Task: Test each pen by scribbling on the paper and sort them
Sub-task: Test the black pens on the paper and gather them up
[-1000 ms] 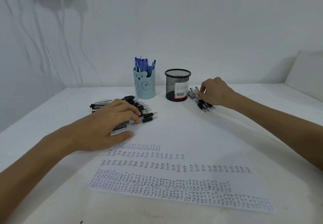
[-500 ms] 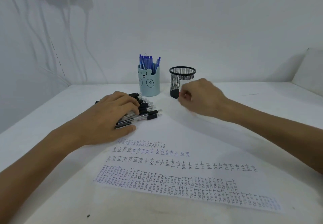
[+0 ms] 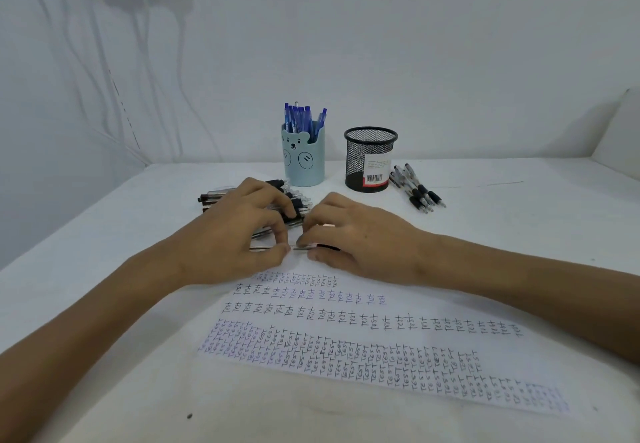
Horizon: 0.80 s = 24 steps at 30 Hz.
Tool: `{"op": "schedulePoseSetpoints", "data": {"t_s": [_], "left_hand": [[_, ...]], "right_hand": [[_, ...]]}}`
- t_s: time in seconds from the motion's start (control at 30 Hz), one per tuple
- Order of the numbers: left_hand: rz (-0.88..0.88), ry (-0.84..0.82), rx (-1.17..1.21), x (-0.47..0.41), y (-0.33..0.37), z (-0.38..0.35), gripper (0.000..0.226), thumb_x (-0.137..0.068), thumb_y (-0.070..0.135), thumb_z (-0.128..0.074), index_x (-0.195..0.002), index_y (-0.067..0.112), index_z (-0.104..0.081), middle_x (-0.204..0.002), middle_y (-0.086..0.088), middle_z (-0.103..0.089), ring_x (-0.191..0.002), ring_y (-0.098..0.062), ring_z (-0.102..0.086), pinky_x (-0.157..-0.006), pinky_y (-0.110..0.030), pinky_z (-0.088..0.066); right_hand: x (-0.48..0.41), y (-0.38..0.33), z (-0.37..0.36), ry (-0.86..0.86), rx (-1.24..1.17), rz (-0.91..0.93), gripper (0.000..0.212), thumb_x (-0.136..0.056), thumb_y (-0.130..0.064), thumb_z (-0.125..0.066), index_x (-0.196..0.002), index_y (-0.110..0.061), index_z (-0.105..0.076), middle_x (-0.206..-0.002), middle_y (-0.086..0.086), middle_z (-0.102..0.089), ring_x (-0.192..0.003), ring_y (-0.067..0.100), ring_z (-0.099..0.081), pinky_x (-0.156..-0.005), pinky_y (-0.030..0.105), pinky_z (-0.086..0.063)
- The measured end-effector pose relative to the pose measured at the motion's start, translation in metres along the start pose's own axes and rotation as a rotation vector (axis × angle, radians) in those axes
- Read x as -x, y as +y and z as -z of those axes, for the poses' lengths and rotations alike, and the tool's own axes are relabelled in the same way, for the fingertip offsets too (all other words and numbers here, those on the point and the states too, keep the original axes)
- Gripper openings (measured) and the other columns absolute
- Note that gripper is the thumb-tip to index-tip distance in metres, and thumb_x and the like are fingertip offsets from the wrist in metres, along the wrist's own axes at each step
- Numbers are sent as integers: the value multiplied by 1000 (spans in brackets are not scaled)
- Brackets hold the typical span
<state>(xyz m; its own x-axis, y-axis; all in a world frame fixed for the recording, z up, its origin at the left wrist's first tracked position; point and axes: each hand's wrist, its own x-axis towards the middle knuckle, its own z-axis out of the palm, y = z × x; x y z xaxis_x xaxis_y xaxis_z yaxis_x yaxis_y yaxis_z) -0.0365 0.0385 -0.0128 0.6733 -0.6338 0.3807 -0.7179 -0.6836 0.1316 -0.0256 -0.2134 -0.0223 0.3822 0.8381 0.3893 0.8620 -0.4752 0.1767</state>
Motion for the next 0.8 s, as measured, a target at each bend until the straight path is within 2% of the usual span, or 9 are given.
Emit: {"op": "schedulePoseSetpoints", "data": {"t_s": [0.1,0.17,0.23,0.3,0.4,0.47,0.53,0.63,0.8], "left_hand": [[16,-28,15,1,3,3,31,-86,70,-50,-82,43,-65,-123,24,-58,-127,2,-39,-102,-13,-30],[12,-43,2,2,2,6,38,-88,74,-47,-86,42,-67,-123,24,-57,-127,0,-39,-102,-18,-32],[2,-60,11,3,0,9,45,-93,73,-41,-92,39,-71,-126,24,-56,-130,-1,-38,-103,-23,-35],[-15,-74,62,2,-1,12,48,-99,66,-36,-97,35,-73,-130,24,-54,-133,-6,-38,-103,-22,-34],[-16,-67,146,2,0,15,43,-105,53,-33,-103,37,-72,-130,25,-54,-134,-12,-39,-102,-20,-34],[-19,-67,153,2,1,14,42,-106,52,-32,-107,38,-71,-129,23,-55,-134,-14,-41,-103,-20,-34],[-36,-78,132,2,1,12,42,-106,52,-33,-109,35,-71,-128,21,-57,-132,-15,-43,-104,-22,-35],[-48,-101,116,3,3,9,39,-107,50,-35,-110,33,-70,-127,20,-57,-132,-14,-44,-105,-23,-35],[-59,-109,118,2,5,8,39,-106,52,-37,-111,30,-69,-127,20,-58,-132,-15,-45,-106,-25,-36]], "right_hand": [[1,4,0,-12,49,16,20,-106,-23,-51,-113,-8,-63,-105,4,-66,-100,23,-53,-84,38,-51],[2,8,0,-50,112,-15,14,-105,-14,-50,-115,-8,-58,-102,5,-63,-96,23,-52,-80,40,-51],[2,11,2,-71,121,-39,20,-101,-5,-52,-120,-7,-56,-102,6,-61,-93,23,-51,-80,39,-49],[2,12,8,-78,75,-49,25,-99,-4,-50,-123,-8,-57,-104,5,-60,-92,24,-51,-80,38,-46],[7,9,16,-9,-36,-100,17,-98,-22,-42,-103,-13,-55,-94,-1,-54,-85,20,-46,-79,37,-39],[10,6,19,17,-101,-201,39,-97,-54,-43,-88,-17,-48,-84,-6,-47,-82,16,-40,-79,32,-35],[9,2,20,24,-125,-285,63,-86,-78,-46,-73,-17,-41,-72,-8,-39,-76,15,-35,-77,30,-31],[5,-3,19,39,-128,-329,71,-77,-82,-52,-59,-16,-30,-61,-6,-32,-73,17,-31,-73,31,-25],[6,-9,23,9,-262,-365,70,-79,-75,-60,-61,-12,-36,-62,-1,-38,-73,15,-31,-66,30,-26]]}}
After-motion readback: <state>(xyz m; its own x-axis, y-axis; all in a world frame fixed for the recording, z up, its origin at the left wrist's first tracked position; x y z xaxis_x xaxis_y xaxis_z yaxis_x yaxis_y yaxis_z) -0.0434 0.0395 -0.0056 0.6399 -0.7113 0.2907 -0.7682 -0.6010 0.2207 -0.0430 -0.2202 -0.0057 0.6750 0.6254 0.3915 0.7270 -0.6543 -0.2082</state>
